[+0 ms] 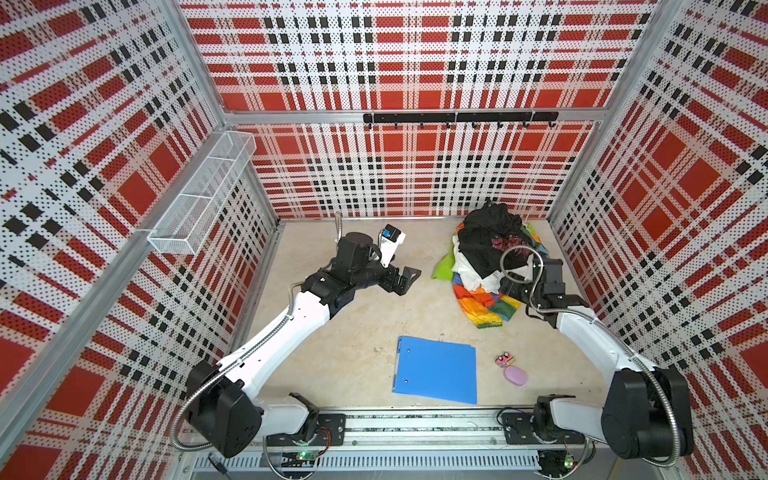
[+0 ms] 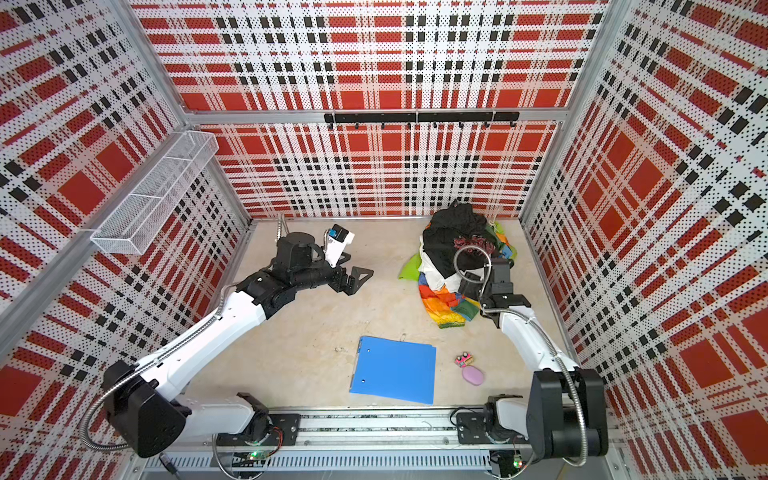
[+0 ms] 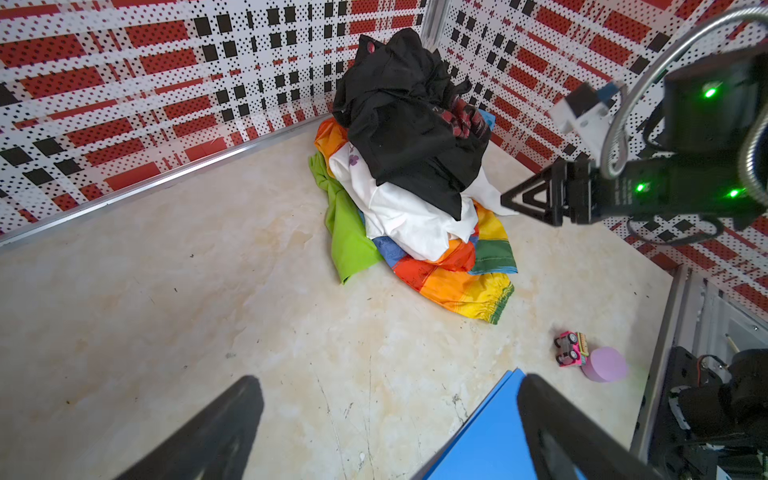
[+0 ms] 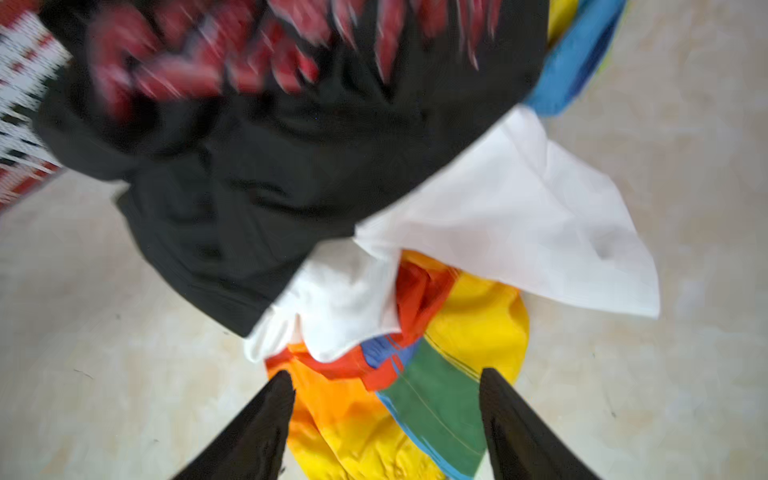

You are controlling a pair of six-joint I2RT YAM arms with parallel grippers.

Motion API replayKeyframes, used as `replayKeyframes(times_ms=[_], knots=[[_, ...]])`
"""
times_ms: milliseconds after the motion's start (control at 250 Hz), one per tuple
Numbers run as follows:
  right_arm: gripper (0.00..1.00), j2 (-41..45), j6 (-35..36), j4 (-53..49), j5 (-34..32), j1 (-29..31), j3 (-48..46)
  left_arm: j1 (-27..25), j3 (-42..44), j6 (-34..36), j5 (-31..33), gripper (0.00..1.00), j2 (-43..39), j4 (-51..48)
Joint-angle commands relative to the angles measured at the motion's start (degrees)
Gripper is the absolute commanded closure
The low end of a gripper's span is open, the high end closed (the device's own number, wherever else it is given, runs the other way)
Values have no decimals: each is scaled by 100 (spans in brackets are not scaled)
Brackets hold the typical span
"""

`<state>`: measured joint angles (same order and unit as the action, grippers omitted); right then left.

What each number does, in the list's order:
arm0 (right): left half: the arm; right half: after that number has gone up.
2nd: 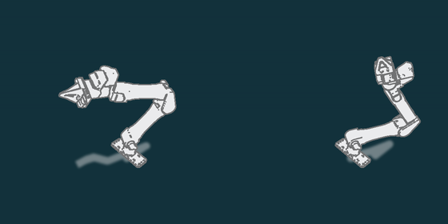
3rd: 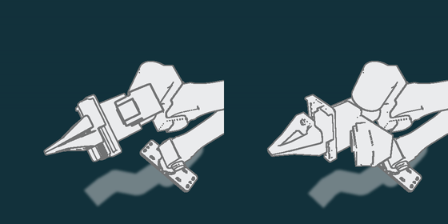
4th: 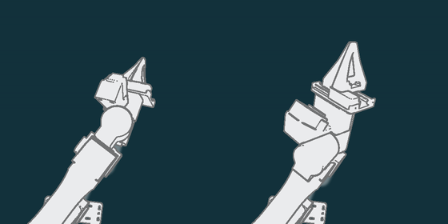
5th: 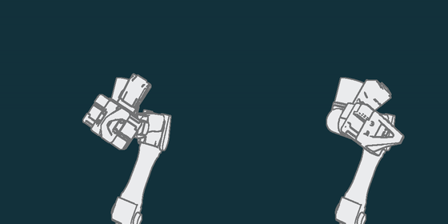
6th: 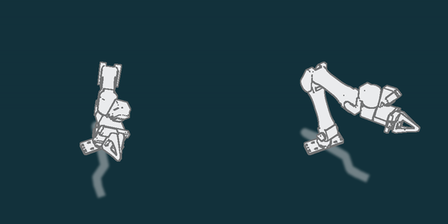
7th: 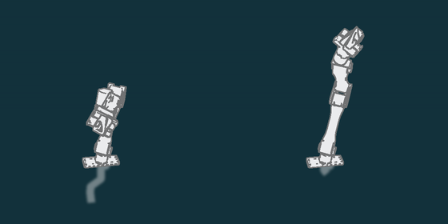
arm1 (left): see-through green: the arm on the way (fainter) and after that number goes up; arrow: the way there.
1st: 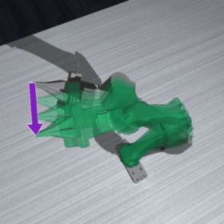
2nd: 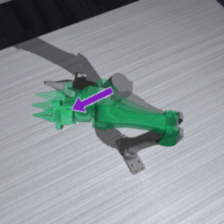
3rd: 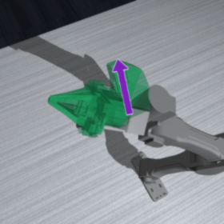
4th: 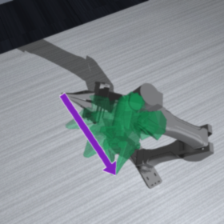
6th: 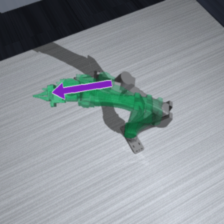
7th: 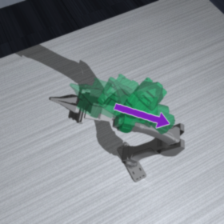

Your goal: Pick out a specific cloth from the pile

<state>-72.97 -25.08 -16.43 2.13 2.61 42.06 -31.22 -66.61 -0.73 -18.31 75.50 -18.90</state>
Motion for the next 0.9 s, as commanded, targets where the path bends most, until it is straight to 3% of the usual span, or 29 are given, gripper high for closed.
replayKeyframes(times_ms=[0,172,360,504,640,800,896], knots=[[19,-194,-119,327,0,22,-178,-32,-1,42,-144,1,-47,123],[19,-589,-163,610,46,36,-480,-35,-1,38,-77,1,-36,119],[29,-903,-304,916,146,37,-642,-45,-10,17,-77,1,3,123],[29,-991,-331,1005,127,30,-631,-66,-10,12,-61,1,12,117],[17,-675,-321,975,-107,13,-441,-75,-1,11,-12,1,7,119],[0,-578,-408,817,272,-50,207,-84,-19,12,-32,1,44,114],[0,-790,-591,972,436,-46,528,-83,-28,9,-24,1,32,99]])
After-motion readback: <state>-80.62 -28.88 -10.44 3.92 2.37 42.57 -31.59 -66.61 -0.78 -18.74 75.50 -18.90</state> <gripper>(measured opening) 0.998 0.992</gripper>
